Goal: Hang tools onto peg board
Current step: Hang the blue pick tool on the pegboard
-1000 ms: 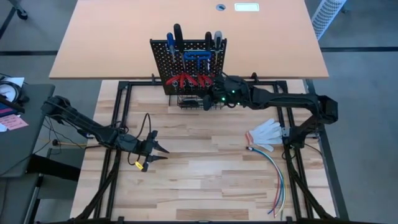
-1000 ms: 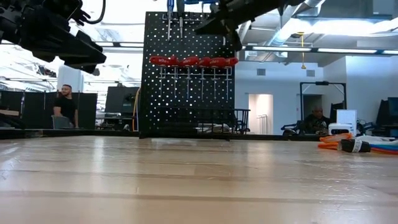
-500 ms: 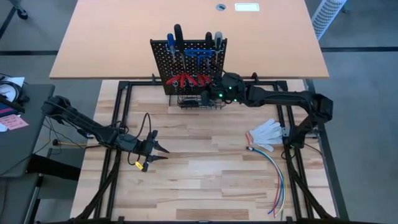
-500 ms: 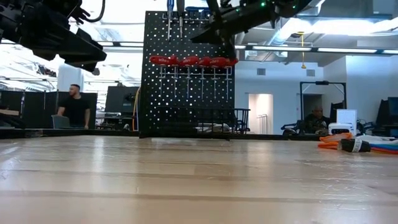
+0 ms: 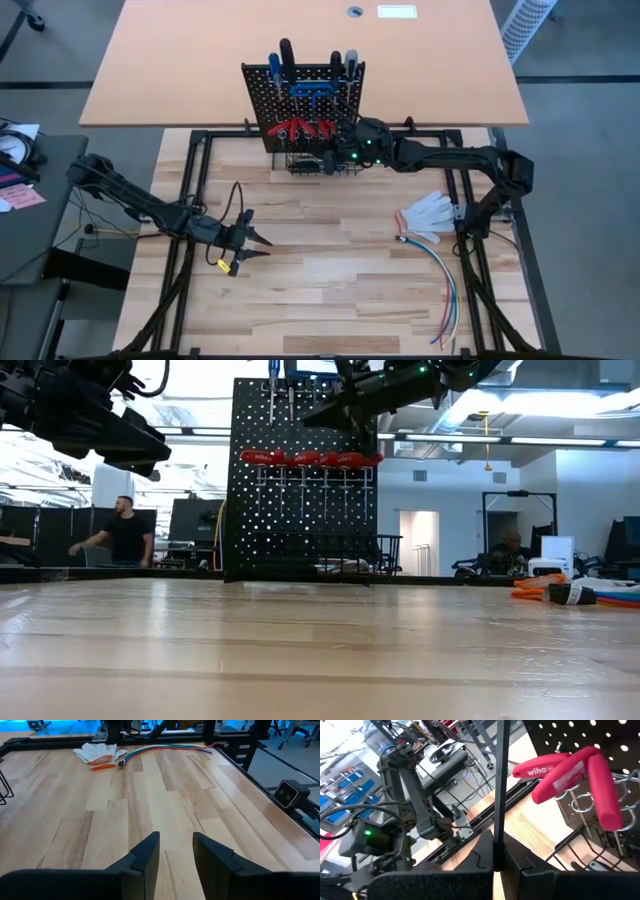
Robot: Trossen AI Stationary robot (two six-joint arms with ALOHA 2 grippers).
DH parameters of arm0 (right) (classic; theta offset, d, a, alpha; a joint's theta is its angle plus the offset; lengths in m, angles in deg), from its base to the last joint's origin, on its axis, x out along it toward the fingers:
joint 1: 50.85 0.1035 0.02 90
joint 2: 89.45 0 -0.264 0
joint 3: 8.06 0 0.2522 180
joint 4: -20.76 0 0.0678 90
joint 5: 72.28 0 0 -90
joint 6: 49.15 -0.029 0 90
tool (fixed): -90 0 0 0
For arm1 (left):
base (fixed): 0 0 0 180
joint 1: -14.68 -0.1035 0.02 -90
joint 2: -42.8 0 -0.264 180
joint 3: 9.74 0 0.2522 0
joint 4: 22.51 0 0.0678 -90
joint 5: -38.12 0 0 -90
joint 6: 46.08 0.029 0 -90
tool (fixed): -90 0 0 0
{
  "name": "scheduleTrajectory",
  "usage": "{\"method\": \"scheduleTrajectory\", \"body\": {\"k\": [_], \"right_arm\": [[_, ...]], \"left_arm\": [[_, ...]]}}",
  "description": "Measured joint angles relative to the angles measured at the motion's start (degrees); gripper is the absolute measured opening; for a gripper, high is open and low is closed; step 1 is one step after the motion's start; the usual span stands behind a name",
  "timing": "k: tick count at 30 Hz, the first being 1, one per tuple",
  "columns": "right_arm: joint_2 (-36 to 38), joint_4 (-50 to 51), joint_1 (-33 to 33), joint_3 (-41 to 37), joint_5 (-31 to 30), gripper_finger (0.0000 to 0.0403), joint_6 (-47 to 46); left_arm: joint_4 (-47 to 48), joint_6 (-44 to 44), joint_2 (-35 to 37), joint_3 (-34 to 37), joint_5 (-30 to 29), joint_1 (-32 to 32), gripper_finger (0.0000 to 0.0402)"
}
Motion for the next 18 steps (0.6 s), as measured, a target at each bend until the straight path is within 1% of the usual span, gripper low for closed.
{"method": "scheduleTrajectory", "body": {"k": [6,12,15,18], "right_arm": [[0.0,2.0,-0.1,0.0,-2.4,0.0011,0.4],[0.0,2.9,-0.8,0.0,-2.9,0.001,0.2],[0.0,3.0,-0.9,0.0,-5.4,0.001,0.2],[0.0,2.3,-1.0,0.0,-6.6,0.001,0.2]], "left_arm": [[-0.1,0.0,0.0,0.0,0.0,0.0,0.0111],[0.0,-0.1,0.0,0.0,0.0,0.0,0.0111],[0.0,-0.2,0.0,0.0,0.0,0.0,0.0111],[-0.1,-0.2,0.0,0.0,0.0,0.0,0.0111]]}}
